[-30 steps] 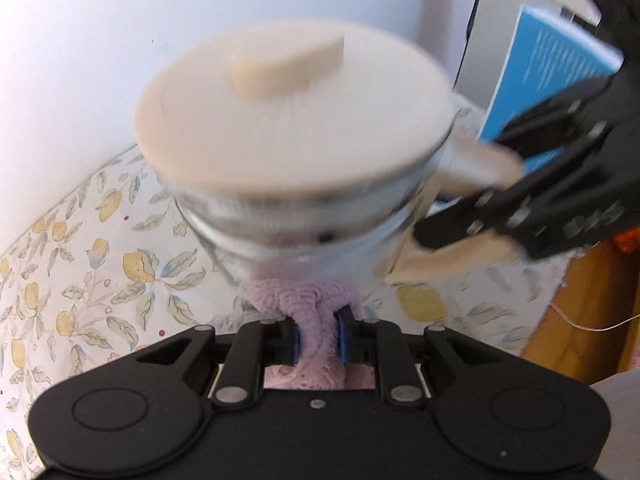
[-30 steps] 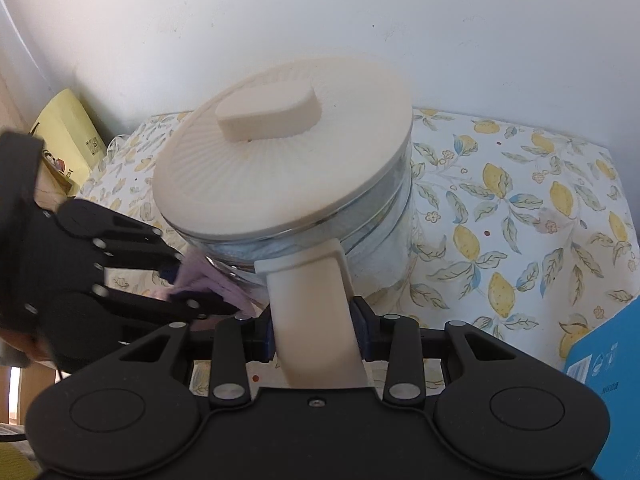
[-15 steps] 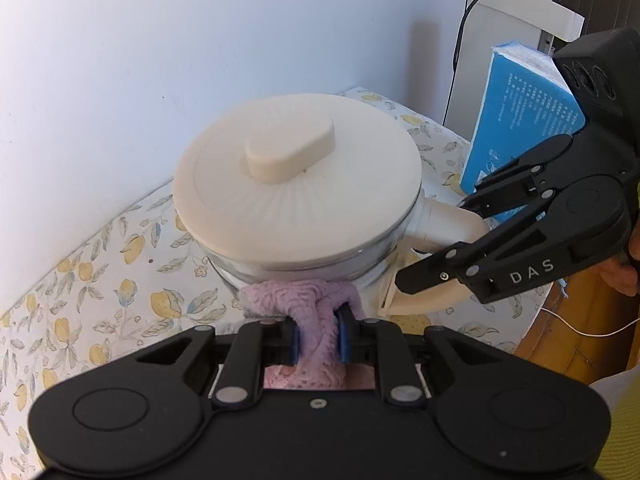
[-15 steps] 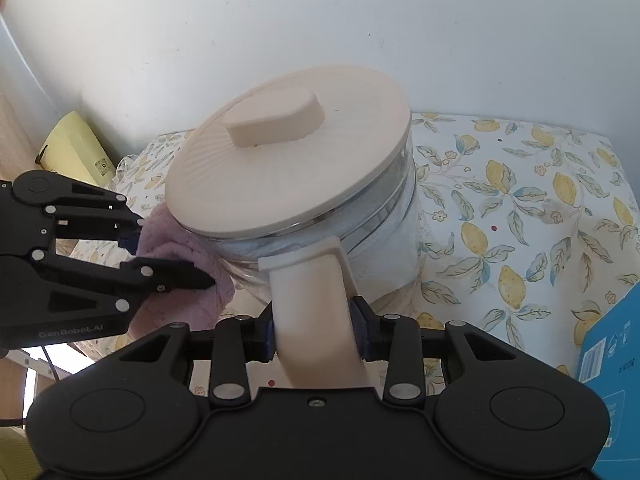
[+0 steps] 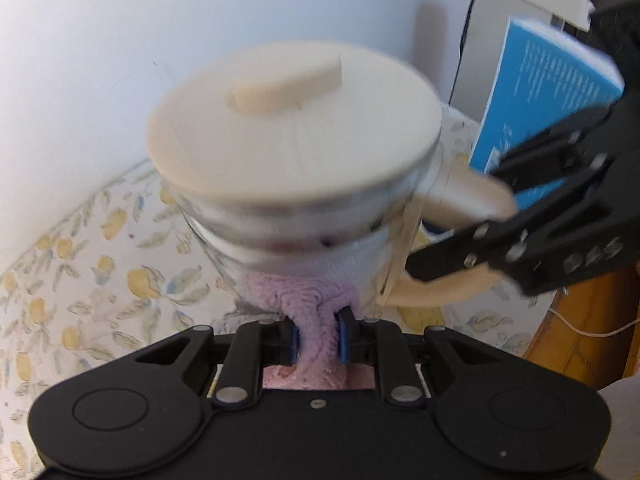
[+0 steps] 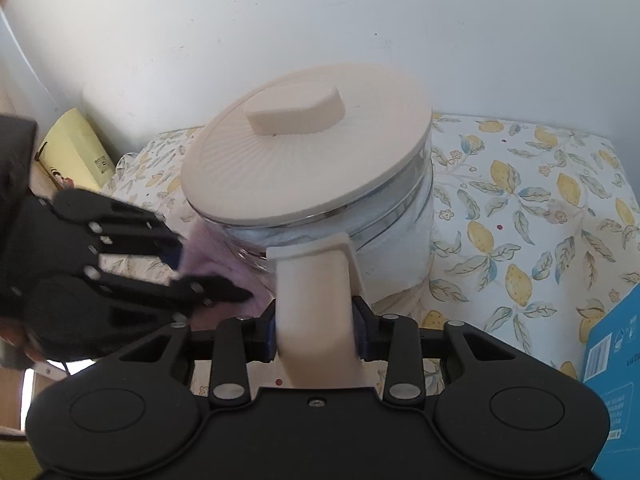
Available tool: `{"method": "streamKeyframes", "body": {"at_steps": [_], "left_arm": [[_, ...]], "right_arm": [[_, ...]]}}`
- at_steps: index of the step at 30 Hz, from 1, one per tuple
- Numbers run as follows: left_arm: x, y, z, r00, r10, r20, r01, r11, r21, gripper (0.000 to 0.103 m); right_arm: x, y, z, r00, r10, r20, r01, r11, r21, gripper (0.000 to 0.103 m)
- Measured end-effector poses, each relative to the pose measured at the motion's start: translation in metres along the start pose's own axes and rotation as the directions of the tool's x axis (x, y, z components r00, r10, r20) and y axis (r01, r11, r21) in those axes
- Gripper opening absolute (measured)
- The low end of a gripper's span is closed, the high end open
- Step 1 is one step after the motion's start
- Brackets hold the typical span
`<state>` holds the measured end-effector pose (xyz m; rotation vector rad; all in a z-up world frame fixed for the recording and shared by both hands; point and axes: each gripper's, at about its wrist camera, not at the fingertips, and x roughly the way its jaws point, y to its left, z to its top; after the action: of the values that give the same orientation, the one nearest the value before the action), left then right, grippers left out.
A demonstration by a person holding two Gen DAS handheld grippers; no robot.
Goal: Clean container
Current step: 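Wipe the glass below the cream handle with the pink cloth in the left gripper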
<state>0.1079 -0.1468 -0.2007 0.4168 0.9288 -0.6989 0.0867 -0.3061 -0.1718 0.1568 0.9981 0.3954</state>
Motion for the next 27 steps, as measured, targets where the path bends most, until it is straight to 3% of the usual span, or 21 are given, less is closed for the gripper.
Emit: {"method": "streamKeyframes", "body": {"at_steps": [6, 14, 22, 27], "left_arm": [[0.022, 0.005, -0.01, 1.0, -0.027, -0.007, 0.026, 0.998, -0.048, 0.017], [0.052, 0.005, -0.021, 0.999, -0.021, -0.043, 0.019, 0.999, -0.037, 0.017], [0.041, 0.008, -0.021, 0.999, -0.024, -0.03, 0.021, 0.996, -0.091, 0.016], [0.015, 0.001, -0.016, 1.0, -0.016, 0.013, 0.017, 0.998, -0.062, 0.016]], "right_arm": [[0.0, 0.002, -0.001, 1.0, -0.001, -0.013, 0.001, 1.0, 0.003, 0.04], [-0.001, 0.003, -0.007, 1.0, -0.014, -0.011, 0.014, 1.0, -0.007, 0.04], [-0.003, 0.005, -0.031, 0.995, -0.055, 0.083, 0.054, 0.999, 0.007, 0.042], [-0.004, 0.008, -0.041, 0.986, -0.069, 0.149, 0.073, 0.997, -0.022, 0.04]]}}
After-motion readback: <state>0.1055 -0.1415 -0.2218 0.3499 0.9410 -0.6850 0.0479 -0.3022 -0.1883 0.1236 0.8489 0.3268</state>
